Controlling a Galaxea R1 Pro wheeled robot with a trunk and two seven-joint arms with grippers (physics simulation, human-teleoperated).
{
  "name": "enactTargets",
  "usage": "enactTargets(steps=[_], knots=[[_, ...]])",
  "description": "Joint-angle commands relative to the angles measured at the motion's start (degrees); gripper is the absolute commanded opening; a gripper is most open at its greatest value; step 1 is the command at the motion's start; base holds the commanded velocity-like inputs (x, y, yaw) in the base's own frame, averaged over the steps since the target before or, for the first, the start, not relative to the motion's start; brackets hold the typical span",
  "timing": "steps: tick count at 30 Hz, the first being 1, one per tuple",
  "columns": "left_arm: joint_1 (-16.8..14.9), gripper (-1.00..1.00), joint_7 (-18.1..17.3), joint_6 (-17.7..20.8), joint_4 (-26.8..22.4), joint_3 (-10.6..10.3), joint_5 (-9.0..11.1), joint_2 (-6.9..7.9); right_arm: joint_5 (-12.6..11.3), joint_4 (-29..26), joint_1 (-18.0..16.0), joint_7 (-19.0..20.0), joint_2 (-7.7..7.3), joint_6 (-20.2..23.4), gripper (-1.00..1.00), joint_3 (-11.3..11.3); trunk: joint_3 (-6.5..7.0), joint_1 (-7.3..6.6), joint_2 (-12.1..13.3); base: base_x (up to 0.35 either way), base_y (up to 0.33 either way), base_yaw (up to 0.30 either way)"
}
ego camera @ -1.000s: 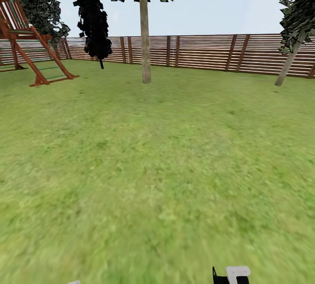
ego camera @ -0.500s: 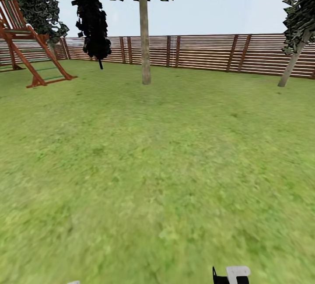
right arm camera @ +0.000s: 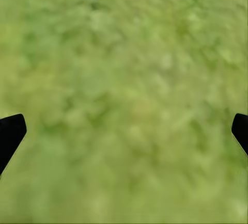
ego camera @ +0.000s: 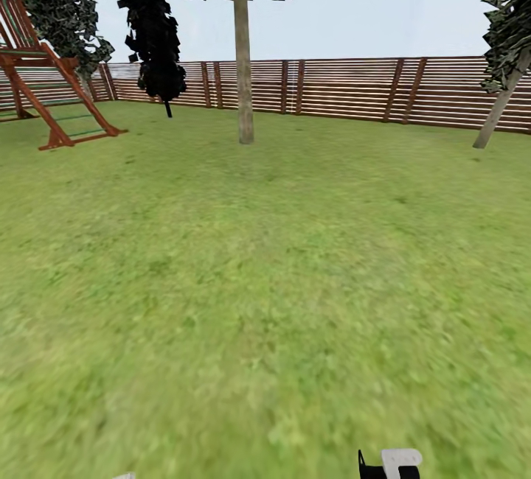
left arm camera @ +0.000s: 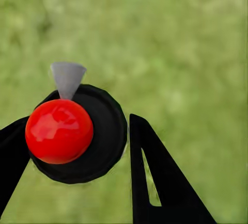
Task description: In the garden, pick up the pesticide atomizer on the floor and spray pesticide onto both trees until each tree trunk is fully covered.
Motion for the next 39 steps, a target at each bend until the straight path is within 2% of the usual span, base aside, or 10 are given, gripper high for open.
enactTargets(steps=[1,39], knots=[[0.0,-1.00,0.2,-0.2,0.0,-0.5,0.3,0.02,0.6,0.1,0.0,-0.3,0.00,-0.1,1.00,-0.4,-0.05,0.03,0.0,0.339,0.000,0.000],[0.0,-1.00,0.1,-0.4,0.0,-0.5,0.3,0.03,0.6,0.1,0.0,-0.3,0.00,-0.1,1.00,-0.4,-0.05,0.03,0.0,0.339,0.000,0.000]])
